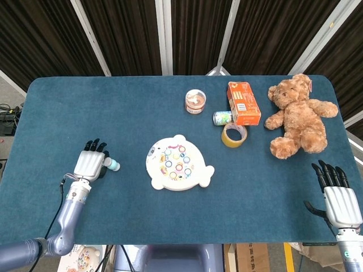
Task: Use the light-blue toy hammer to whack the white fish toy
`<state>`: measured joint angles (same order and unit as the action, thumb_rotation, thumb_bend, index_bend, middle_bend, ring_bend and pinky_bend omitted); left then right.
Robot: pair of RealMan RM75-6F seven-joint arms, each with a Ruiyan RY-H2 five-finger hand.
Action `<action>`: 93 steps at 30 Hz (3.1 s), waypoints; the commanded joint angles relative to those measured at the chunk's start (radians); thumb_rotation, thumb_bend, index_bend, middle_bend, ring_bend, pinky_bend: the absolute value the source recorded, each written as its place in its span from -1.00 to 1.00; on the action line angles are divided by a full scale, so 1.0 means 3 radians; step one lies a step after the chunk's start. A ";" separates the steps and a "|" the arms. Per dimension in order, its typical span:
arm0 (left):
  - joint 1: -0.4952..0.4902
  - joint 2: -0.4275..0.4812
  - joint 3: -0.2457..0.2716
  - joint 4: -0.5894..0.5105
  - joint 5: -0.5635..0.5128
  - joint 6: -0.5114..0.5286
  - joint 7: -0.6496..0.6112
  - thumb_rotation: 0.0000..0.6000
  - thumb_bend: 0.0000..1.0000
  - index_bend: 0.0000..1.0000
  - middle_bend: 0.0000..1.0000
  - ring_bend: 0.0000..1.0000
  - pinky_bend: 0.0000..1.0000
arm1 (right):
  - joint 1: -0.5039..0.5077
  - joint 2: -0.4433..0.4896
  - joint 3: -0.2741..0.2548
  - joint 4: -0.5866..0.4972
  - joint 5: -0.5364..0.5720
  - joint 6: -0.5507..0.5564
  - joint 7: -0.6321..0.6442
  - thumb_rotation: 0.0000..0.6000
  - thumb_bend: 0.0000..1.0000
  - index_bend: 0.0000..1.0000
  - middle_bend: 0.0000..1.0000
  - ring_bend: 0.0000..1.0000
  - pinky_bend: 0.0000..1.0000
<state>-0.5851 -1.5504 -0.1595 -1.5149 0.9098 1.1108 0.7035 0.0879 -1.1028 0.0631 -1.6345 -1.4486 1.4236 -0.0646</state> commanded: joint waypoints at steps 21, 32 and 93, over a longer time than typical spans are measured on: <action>-0.0018 -0.0039 0.0076 0.0071 -0.0024 0.0044 -0.0052 1.00 0.09 0.12 -0.51 -0.76 -0.53 | -0.0004 0.0001 -0.0004 -0.0017 0.0007 -0.0001 -0.0005 1.00 -0.53 -1.00 -1.00 -1.00 -1.00; -0.0005 0.0022 0.0083 0.0029 0.0207 0.0121 -0.0235 1.00 0.23 0.26 -0.10 -0.31 -0.02 | -0.0007 0.0005 -0.0005 -0.0023 0.0010 0.0000 -0.0007 1.00 -0.53 -1.00 -1.00 -1.00 -1.00; -0.1797 -0.0398 -0.0458 -0.0188 -0.1256 0.0070 0.1437 1.00 0.25 0.31 -0.01 -0.23 0.07 | 0.0024 0.0101 0.0022 -0.0142 0.0174 -0.0164 0.0181 1.00 -0.53 -1.00 -1.00 -1.00 -1.00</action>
<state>-1.1240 -1.6715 -0.2993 -1.5704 0.5335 1.1304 1.1371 0.0950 -1.0726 0.0698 -1.6770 -1.3964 1.3743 -0.0102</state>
